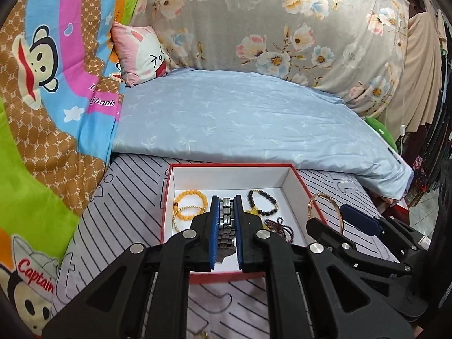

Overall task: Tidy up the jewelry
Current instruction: 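Carry the watch and bangle into the red box and open both grippers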

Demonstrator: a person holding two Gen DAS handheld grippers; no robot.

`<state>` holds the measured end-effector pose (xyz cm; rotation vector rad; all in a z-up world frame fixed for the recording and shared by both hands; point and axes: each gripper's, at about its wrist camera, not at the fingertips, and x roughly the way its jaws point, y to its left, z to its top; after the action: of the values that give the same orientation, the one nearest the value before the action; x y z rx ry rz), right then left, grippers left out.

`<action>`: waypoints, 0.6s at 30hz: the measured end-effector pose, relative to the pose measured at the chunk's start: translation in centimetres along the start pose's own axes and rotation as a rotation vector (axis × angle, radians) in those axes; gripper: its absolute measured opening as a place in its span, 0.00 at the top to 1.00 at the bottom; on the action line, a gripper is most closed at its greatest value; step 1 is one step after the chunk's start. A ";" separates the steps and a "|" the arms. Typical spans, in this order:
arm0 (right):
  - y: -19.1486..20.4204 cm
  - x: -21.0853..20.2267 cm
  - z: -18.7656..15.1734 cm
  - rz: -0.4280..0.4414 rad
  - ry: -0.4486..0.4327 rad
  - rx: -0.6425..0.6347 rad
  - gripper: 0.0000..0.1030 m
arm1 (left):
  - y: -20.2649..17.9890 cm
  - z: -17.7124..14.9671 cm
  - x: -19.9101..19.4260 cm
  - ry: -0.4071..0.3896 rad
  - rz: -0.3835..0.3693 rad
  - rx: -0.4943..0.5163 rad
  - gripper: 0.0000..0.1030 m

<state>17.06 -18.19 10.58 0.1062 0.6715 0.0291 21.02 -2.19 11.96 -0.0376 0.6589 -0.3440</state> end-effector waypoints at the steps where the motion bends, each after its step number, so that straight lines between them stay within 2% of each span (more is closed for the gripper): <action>1: -0.1 0.5 0.2 0.000 0.001 0.001 0.47 | 0.1 0.2 0.6 0.006 0.005 0.000 0.91; 9: -0.3 4.5 1.4 -0.007 0.027 -0.005 0.47 | 0.5 0.5 4.9 0.044 0.038 0.006 0.91; 18: 0.0 7.2 0.7 -0.007 0.068 -0.020 0.47 | 0.7 0.0 6.9 0.072 0.048 0.006 0.91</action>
<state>23.15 -17.82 6.68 0.0837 0.7393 0.0325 26.33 -3.80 7.78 -0.0038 0.7286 -0.3019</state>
